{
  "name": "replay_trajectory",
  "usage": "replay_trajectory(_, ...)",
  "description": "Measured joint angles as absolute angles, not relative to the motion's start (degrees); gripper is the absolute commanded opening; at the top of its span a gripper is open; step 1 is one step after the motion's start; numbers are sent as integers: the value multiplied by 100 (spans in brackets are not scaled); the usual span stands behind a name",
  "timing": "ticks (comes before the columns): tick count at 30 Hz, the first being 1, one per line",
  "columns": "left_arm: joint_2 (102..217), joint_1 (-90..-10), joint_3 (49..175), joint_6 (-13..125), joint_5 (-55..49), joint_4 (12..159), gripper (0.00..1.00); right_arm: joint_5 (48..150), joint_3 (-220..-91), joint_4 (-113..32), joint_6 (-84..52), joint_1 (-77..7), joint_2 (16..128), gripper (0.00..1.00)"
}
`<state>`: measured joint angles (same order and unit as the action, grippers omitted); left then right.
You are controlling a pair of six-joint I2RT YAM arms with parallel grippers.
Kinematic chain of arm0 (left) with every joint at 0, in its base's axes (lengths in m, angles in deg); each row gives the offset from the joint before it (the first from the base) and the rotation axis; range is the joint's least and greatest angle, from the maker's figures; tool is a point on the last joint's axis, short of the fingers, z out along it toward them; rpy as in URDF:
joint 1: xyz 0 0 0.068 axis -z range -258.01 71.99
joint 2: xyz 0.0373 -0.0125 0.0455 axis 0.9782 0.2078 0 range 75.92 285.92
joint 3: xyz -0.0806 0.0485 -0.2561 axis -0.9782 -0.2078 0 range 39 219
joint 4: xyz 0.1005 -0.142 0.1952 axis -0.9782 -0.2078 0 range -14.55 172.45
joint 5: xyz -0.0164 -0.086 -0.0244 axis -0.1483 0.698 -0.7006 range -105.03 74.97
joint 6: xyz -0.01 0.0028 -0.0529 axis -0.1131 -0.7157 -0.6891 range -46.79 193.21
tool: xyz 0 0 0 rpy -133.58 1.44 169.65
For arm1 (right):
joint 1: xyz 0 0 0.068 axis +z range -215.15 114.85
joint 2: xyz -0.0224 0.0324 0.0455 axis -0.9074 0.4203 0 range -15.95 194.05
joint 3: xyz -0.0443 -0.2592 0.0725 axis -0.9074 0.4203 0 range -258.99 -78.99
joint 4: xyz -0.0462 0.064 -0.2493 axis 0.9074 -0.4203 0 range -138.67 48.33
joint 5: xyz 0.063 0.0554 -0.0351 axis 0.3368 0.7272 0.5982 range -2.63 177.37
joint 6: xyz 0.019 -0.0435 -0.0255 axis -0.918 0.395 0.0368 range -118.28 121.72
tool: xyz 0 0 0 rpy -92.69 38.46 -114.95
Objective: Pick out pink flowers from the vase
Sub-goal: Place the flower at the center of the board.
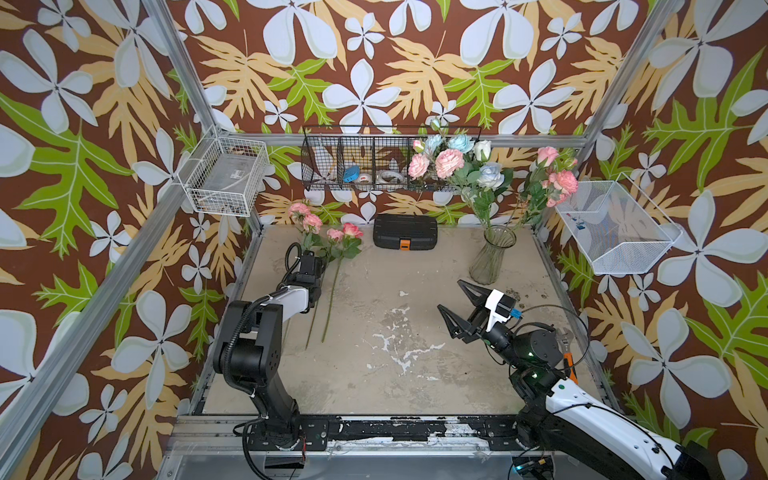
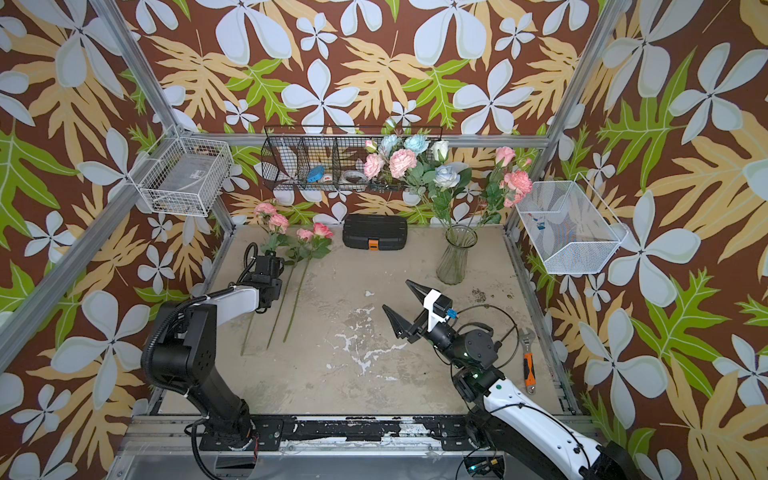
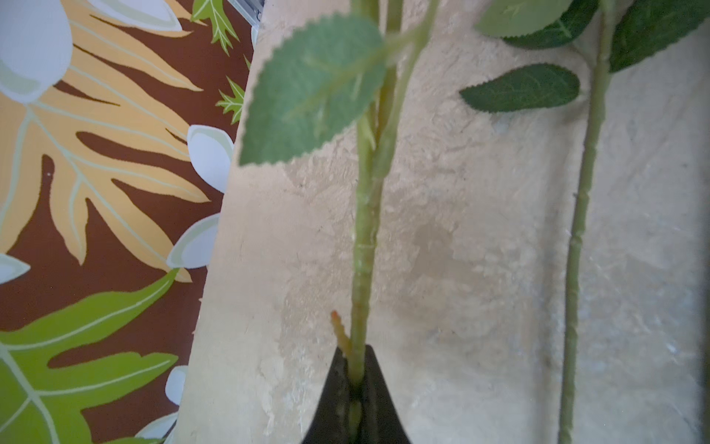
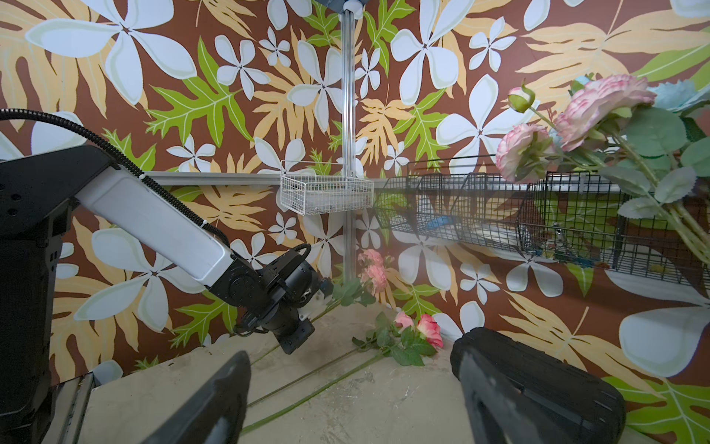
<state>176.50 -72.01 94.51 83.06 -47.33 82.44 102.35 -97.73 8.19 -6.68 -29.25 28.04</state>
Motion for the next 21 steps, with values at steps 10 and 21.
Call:
replay_trajectory(10,18708,-7194,10272,8826,-4512,7960,0,10187,-9482,1202,-666,-2925,3060,84)
replay_trajectory(21,19241,-7334,11105,8632,-4490,7389,5,10187,-9432,1407,-686,-2925,3158,84)
